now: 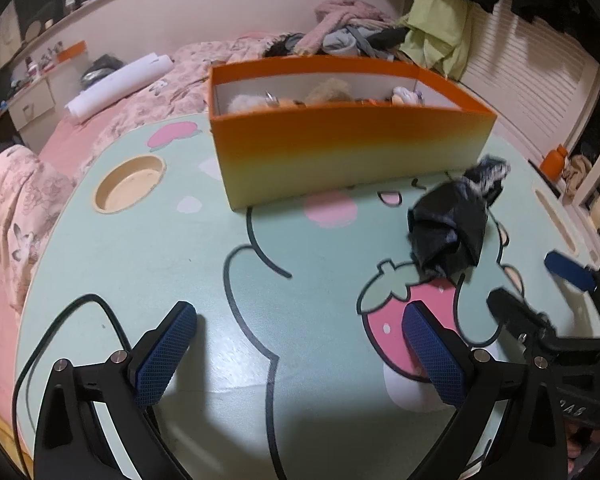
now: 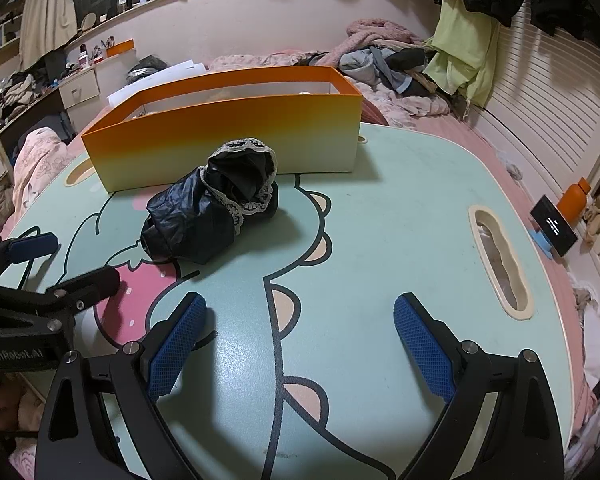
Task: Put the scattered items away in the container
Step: 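Grasp the black lace-trimmed pouch with the left gripper, then carry the black pouch over the box and open the left gripper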
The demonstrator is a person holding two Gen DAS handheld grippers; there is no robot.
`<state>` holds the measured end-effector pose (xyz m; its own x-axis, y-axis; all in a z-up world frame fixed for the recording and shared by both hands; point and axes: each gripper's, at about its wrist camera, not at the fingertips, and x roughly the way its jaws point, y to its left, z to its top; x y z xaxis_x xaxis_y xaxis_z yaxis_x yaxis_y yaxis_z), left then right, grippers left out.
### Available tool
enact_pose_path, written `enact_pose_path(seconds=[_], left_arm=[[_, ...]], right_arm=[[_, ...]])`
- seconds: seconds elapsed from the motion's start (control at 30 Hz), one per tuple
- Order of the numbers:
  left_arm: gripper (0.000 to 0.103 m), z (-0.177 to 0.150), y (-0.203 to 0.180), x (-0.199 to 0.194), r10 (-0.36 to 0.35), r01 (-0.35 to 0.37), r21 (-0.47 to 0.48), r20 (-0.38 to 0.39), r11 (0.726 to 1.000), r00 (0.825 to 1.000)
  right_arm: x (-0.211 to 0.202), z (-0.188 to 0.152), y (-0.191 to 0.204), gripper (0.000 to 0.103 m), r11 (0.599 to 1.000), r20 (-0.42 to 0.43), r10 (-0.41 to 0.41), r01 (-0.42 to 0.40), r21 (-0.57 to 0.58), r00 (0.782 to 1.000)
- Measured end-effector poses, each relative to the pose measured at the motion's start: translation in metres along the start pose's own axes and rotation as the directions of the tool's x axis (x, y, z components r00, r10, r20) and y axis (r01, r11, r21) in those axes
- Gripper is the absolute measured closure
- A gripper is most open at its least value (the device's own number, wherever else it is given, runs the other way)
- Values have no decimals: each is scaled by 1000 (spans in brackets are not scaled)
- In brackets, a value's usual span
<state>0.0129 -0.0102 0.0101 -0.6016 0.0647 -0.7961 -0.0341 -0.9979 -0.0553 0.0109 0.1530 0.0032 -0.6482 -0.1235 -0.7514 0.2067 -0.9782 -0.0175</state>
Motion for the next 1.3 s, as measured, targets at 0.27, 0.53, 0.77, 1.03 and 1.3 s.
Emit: enact_pose_path(seconds=[0.27,0.53,0.77,1.03,1.3], left_arm=[[19,43,-23,-15,-129,126,32,89,991,988],[49,59,-62,31,-220,221,111,-19,969,975],[77,52,-67,30,-288,287,104,-5,952,957],[84,51,-76,14,-248,239,153,45,959,968],[85,66,-71,-43,-176,134,208,195,969,965]], right_arm=[[2,-5,6,8,1000,4,11,-11,-3,1000],[3,-8,4,8,1000,11,26,-26,0,1000],[3,-10,4,8,999,16,33,-34,6,999],[4,-10,5,8,999,16,34,-34,6,999],[4,-10,5,8,999,16,34,-34,6,999]])
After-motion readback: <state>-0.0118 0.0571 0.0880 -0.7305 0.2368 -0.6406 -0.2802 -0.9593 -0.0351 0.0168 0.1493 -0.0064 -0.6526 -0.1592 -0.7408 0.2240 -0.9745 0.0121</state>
